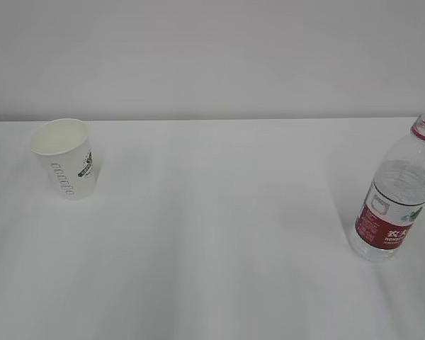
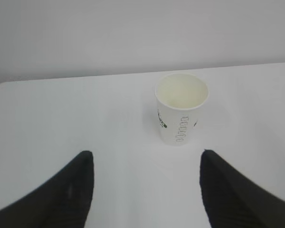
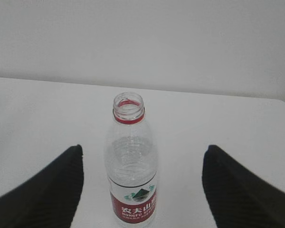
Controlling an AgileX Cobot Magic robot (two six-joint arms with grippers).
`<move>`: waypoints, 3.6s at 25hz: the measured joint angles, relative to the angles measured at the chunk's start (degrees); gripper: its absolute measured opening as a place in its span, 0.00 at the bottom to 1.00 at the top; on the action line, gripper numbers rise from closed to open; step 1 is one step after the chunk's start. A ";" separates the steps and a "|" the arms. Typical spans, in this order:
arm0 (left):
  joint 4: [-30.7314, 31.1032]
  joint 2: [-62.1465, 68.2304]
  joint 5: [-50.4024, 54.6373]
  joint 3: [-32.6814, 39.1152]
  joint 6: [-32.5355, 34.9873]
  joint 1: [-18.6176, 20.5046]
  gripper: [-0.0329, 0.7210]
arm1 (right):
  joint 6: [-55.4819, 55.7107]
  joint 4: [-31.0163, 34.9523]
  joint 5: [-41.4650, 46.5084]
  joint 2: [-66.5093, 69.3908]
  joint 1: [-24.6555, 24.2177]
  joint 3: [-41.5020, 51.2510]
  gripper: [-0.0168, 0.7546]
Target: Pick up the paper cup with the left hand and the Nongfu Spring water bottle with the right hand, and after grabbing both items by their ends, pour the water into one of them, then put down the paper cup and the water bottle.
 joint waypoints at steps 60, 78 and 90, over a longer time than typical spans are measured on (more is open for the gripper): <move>-7.34 32.63 -56.77 25.61 -0.44 -12.33 0.72 | 12.20 -10.43 -49.72 28.07 0.00 23.13 0.78; -2.84 37.10 -57.43 25.61 -3.12 -12.33 0.72 | 12.87 -12.43 -52.46 28.17 0.00 24.00 0.78; 4.06 44.74 -69.30 25.61 -5.56 -12.33 0.72 | 12.96 -13.07 -62.82 42.55 0.00 24.00 0.78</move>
